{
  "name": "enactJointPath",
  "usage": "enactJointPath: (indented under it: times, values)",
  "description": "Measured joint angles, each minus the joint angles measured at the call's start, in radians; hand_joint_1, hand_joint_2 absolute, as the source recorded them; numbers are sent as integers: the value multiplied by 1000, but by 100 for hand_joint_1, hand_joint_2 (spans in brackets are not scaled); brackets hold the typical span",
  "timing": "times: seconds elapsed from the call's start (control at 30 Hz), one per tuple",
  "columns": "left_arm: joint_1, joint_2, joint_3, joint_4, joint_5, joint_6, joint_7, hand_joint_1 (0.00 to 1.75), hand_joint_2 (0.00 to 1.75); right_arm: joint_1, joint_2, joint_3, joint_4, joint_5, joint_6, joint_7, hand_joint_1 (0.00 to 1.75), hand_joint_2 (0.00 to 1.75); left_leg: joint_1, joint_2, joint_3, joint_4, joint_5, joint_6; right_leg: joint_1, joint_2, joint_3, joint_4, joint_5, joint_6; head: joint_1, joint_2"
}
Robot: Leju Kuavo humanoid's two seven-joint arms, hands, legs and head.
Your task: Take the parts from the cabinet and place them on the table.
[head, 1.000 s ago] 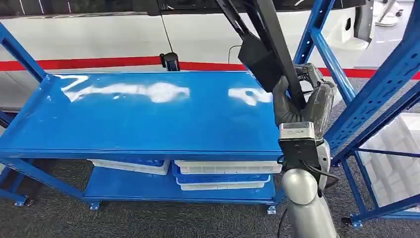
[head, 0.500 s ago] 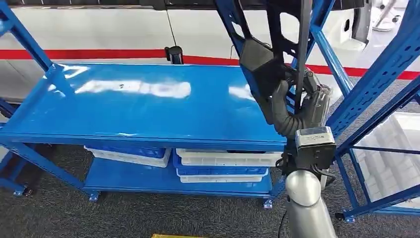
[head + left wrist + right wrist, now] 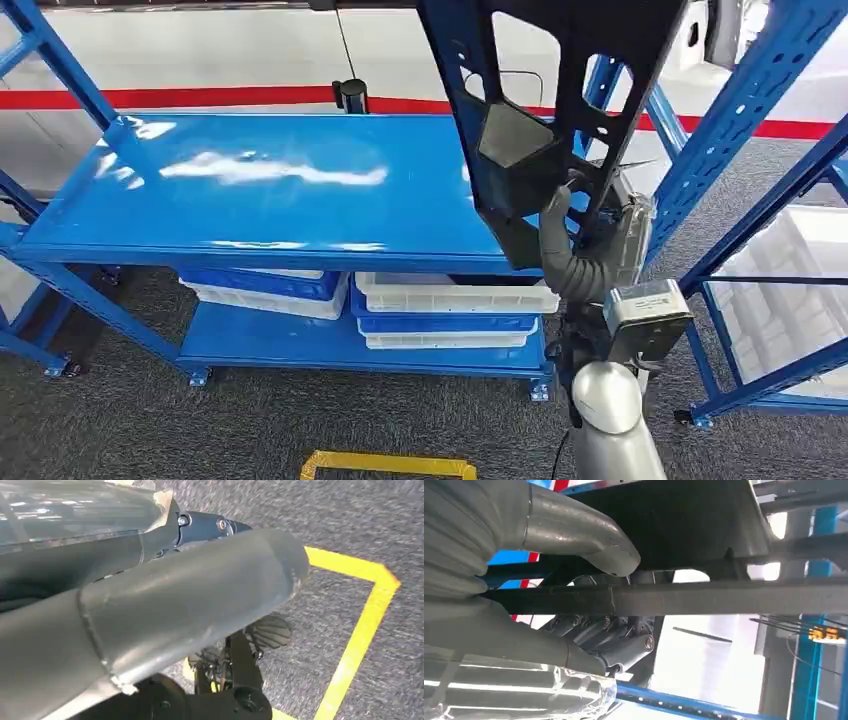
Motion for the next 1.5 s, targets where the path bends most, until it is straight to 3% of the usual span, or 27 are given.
enactJointPath:
  times: [0.07,0.1,0.17,0.23,0.3,0.37,0.47,0.5,0.8,0.83,0.87,0.9,0.93,0.97,1.0,1.03,1.07,1.1,1.13,1.17,1.2,1.27,1.3,1.33,1.37,1.47,1.5]
  values:
    - [2,-3,5,0,1,7,4,0,0,0,11,10,3,-9,2,-1,175,175,1,-3,-39,100,-114,-6,8,-2,-20,0,18,-27,-3,0]
    - [2,-3,10,0,4,10,10,0,0,1,14,13,6,-19,3,-2,175,175,1,-4,-63,179,-168,-10,12,-4,-30,1,25,-32,-3,0]
    - [4,-3,19,0,8,11,19,0,0,2,17,18,12,-39,5,-2,175,175,2,-4,-90,298,-211,-15,17,-5,-48,2,39,-33,-3,0]
    - [6,-4,28,0,8,21,33,0,0,3,23,19,24,-51,2,-2,175,175,4,-4,-48,275,-158,-17,19,-6,-66,4,51,-31,-4,0]
    - [6,-6,39,0,11,26,38,0,0,1,27,19,36,-54,-1,-2,175,175,10,-4,58,130,-98,-17,19,-5,-79,12,58,-22,-4,0]
    - [5,-8,47,0,18,16,21,0,0,-6,32,20,47,-60,-2,-8,175,175,4,-9,135,9,-112,-9,29,-6,-92,25,62,-13,-3,0]
    - [2,-16,61,0,28,-22,-84,0,0,-49,40,30,49,-59,3,3,175,175,-6,-10,117,5,-111,0,21,-6,-108,25,86,15,-3,0]
    - [0,-21,62,0,28,-22,-96,0,0,-60,41,31,48,-59,4,13,175,175,3,-5,112,-8,-98,19,31,-6,-119,31,81,23,-2,0]
    - [-2,-22,62,0,28,-22,-98,0,0,-63,41,31,48,-60,4,16,175,175,5,-1,108,-9,-95,24,25,-7,-121,37,73,22,-3,0]
    - [-5,-22,63,0,27,-22,-100,0,0,-64,41,31,48,-60,4,19,175,175,-1,-1,104,-9,-91,30,24,-5,-131,46,59,19,-2,0]
    - [-8,-21,66,0,24,-22,-102,0,0,-71,39,31,49,-62,0,25,175,175,-1,-1,83,-9,-76,48,24,-5,-168,151,-28,1,8,0]
    - [-8,-20,68,0,23,-22,-104,0,0,-72,38,31,50,-62,-2,26,175,175,-3,-1,76,-9,-71,51,23,-5,-183,200,-55,-2,9,0]
    - [-8,-19,70,0,21,-26,-107,0,0,-73,35,31,52,-63,-5,25,175,175,-6,2,54,-7,-53,53,22,-5,-214,332,-99,3,9,0]
    - [-8,-19,72,0,18,-31,-109,0,0,-74,30,31,58,-67,-12,22,175,175,-7,3,24,-5,-30,49,23,-5,-127,248,-27,32,10,0]
    - [-8,-24,72,0,8,-31,-111,0,0,-83,29,31,59,-63,-29,14,175,175,-12,4,3,7,-10,31,35,-3,30,-8,-26,16,8,0]
    - [-7,-30,73,0,0,-15,-114,0,0,-86,25,29,64,-79,-39,10,175,175,-5,0,-17,20,-22,8,16,-6,9,-7,-2,-13,8,0]
    - [-7,-31,74,0,3,-16,-115,0,0,-88,25,29,67,-84,-38,7,175,175,-5,-1,-30,58,-75,5,17,-6,-1,-6,7,-27,7,0]
    - [-7,-32,75,0,9,-20,-114,0,0,-90,25,29,70,-89,-38,4,175,175,-3,-2,-54,135,-142,0,19,-7,-14,-5,17,-35,4,0]
    - [-8,-31,77,0,10,-22,-111,0,0,-92,25,29,74,-90,-37,2,175,175,-1,-3,-73,202,-183,-5,21,-7,-25,-5,25,-38,5,0]
    - [-8,-27,80,0,14,-27,-108,0,0,-94,25,29,78,-92,-38,1,175,175,1,-3,-91,275,-210,-9,23,-7,-37,-4,35,-37,4,0]
    - [-8,-23,85,0,18,-34,-108,0,0,-95,25,29,83,-94,-37,0,175,175,2,-3,-96,316,-207,-12,23,-7,-49,-2,42,-34,5,0]
    - [-8,-19,88,0,19,-45,-108,0,0,-95,25,29,91,-98,-38,0,175,175,4,-2,-45,276,-133,-13,22,-7,-73,6,56,-28,4,0]
    - [-9,-16,89,0,20,-44,-108,0,0,-97,25,29,94,-98,-39,0,175,175,7,-2,13,196,-94,-13,21,-7,-83,12,60,-24,4,0]
    - [-9,-15,91,0,21,-42,-105,0,0,-99,25,29,96,-99,-39,-1,175,175,10,-3,70,115,-82,-13,20,-7,-91,19,63,-20,4,0]
    - [-11,-15,93,0,22,-39,-104,0,0,-103,26,29,97,-100,-39,-1,175,175,7,-9,118,41,-113,-13,26,-6,-100,26,66,-14,3,0]
    - [-13,-16,97,0,28,-39,-104,0,0,-110,27,29,100,-101,-39,-3,175,175,-4,-13,118,11,-118,-2,24,-9,-112,27,89,11,5,0]
    - [-12,-16,100,0,28,-40,-104,0,0,-109,27,29,101,-101,-39,-3,175,175,-6,-11,107,6,-107,12,27,-8,-117,26,99,21,6,0]
